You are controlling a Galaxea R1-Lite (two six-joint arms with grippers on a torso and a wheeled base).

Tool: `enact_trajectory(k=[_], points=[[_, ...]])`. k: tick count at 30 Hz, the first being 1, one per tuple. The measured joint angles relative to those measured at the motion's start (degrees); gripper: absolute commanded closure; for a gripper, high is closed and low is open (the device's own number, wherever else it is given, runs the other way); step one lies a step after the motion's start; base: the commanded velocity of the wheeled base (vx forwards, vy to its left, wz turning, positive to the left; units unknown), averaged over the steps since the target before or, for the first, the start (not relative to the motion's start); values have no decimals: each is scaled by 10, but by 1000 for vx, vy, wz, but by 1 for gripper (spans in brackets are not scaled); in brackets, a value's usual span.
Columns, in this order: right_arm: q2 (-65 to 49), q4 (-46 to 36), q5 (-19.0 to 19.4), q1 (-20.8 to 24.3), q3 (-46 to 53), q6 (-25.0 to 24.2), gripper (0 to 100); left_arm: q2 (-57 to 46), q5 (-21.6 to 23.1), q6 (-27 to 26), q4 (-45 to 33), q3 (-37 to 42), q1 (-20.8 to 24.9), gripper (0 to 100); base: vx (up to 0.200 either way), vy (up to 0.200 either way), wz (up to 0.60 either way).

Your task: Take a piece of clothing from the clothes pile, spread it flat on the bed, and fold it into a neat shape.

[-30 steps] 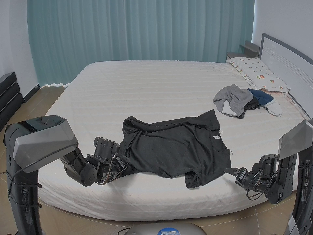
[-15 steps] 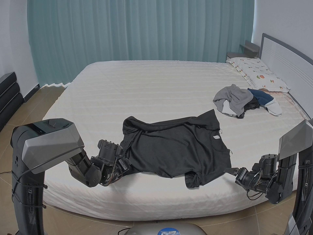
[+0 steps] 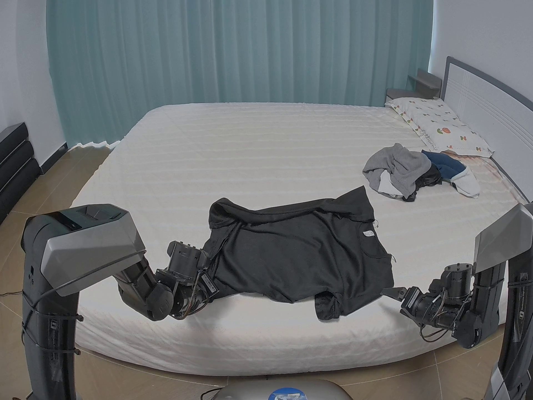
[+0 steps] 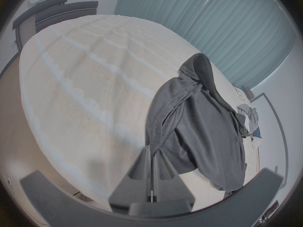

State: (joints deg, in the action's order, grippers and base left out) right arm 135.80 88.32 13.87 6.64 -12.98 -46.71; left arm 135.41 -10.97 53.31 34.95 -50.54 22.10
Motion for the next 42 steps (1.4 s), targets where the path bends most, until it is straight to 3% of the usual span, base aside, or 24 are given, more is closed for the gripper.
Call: enact_trajectory(k=[9,20,26,30,31,42], points=[[-2,0,-3,5,2,-5,0,-39,18,14,11,84,-36,100,0,0,0],[2,4,-48,26,-40,-2,0,-93,109,22,33,136,-98,100,0,0,0],[12,-57,-61,28,-94,-1,0,-116,159,55,28,130,-129,100,0,0,0],[20,-102,-74,27,-131,-1,0,-124,169,62,28,126,-140,100,0,0,0],[22,-107,-77,27,-142,-1,100,-125,170,63,29,126,-141,100,0,0,0],[29,-163,-99,23,-244,2,100,-128,171,67,33,119,-151,100,0,0,0]])
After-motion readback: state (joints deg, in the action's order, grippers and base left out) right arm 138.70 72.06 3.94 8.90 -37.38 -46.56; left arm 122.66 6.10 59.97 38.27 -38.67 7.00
